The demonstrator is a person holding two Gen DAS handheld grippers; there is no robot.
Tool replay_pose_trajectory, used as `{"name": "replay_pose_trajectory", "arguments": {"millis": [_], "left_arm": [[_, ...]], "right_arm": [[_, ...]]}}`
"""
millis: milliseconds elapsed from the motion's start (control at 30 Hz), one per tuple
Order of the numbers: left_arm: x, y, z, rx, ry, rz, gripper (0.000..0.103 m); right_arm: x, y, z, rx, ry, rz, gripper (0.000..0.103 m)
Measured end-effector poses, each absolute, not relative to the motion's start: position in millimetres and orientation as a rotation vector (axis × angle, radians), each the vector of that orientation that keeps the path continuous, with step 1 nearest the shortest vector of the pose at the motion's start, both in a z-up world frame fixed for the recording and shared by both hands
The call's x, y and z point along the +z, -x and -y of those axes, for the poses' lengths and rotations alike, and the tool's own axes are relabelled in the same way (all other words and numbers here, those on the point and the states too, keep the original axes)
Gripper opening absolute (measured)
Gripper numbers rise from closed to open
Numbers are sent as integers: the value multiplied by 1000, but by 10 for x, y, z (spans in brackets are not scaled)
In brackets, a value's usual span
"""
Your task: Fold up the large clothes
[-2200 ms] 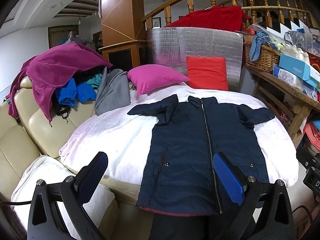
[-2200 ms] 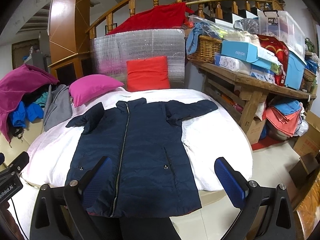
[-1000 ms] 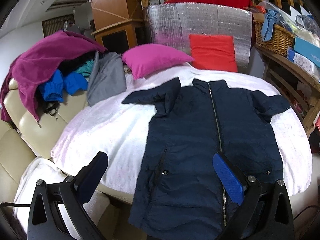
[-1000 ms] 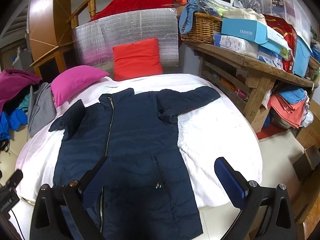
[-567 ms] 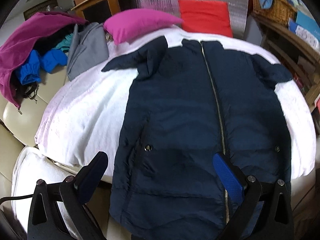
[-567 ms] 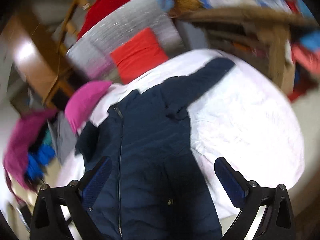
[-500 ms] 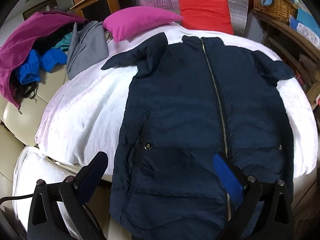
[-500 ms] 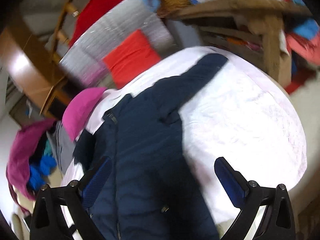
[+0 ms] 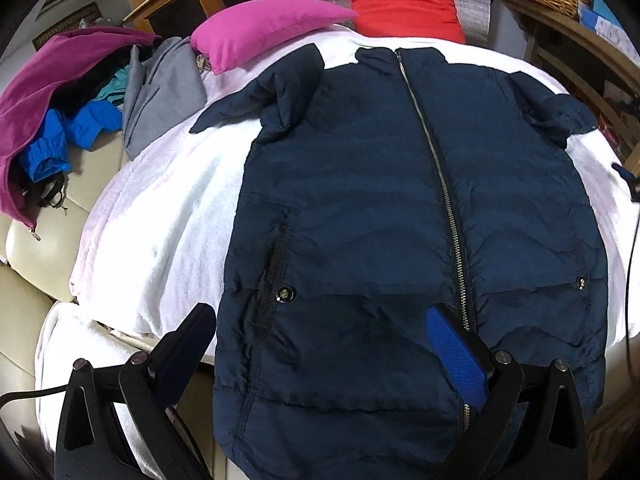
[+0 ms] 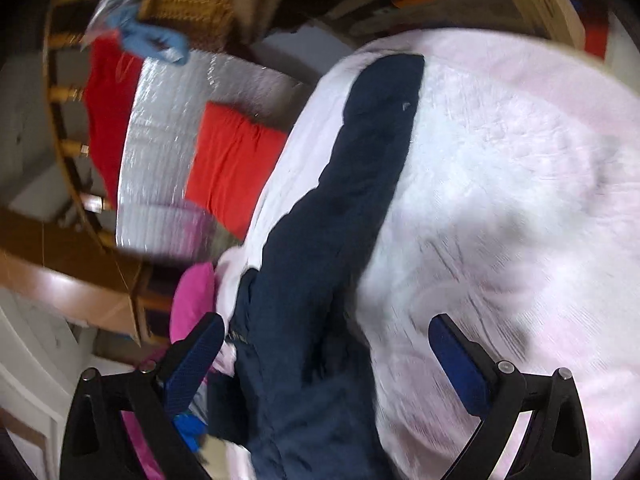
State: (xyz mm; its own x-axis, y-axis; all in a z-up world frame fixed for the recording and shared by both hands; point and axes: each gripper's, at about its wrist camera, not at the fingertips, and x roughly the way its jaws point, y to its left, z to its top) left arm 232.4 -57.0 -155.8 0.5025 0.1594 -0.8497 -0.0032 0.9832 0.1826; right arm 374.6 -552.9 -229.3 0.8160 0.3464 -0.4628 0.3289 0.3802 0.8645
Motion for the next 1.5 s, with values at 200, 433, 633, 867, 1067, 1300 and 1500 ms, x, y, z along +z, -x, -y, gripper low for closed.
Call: {"name": "replay_pose_trajectory", "arguments": {"millis": [200,433,633,867,1067,1300,1500], "left_arm": [[-1623,-2417,601,98,-175,-1048,103],[-1731,-2534,602,95,-179,-1073,103],[-1772,-2620,597,103,-182,-1083,103],[-1776,-2667,600,103,-180,-1088,103],[-1703,-2573,600,88,-168,-1067,103],[-1569,-2372,420,82,-117,-1025,103],[-1501,-2274,231,85,-77,-1001,103]], "right_arm": [[-2460,-4079,5679,-8,-1291,-607,103],[-2628,-4442,5888,-46,-1355,-584,85],[-2827,-4693,5986,-91,-1387,-603,55],[-2734,-4738,5936,-96,-1290,-570,21],[-2368,-4551,5699,-38,-1198,-514,17],[-1980,-4397,5081,67,-1134,-513,17],[-1898,-4455,4309,152,-1075,-579,17]]}}
